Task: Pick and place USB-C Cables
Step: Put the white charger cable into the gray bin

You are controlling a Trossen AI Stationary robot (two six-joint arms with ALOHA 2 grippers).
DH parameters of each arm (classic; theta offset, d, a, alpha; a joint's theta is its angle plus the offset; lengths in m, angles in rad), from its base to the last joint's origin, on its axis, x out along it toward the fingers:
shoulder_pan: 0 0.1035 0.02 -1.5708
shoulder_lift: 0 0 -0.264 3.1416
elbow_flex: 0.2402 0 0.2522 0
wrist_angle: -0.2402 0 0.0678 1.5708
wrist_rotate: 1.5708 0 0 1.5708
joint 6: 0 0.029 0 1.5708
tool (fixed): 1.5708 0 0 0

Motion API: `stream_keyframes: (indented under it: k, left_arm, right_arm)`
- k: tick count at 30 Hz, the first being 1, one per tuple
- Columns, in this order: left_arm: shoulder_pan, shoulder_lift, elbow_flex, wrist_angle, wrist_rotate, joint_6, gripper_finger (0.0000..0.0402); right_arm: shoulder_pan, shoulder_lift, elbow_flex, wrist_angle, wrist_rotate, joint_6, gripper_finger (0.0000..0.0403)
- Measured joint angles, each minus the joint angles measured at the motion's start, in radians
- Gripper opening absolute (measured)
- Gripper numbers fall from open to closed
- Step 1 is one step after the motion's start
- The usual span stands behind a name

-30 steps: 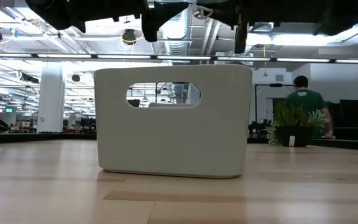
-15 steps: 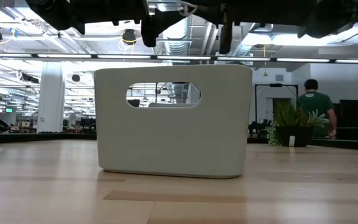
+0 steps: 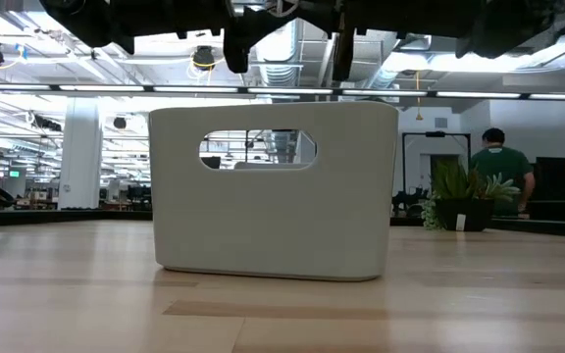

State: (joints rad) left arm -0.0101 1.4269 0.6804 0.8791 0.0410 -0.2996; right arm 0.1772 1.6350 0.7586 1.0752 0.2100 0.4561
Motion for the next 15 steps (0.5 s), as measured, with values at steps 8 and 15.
stream_keyframes:
  k: [8, 15]
  left_arm:
    - [-0.003, 0.0, 0.0, -0.001, -0.061, -0.001, 0.0059]
    - [-0.002, 0.0, 0.0, -0.01, -0.074, -0.02, 0.0016]
  right_arm:
    - [-0.003, 0.0, 0.0, -0.022, 0.013, 0.0, 0.0013]
    - [-0.005, 0.0, 0.0, -0.049, 0.059, -0.019, 0.0062]
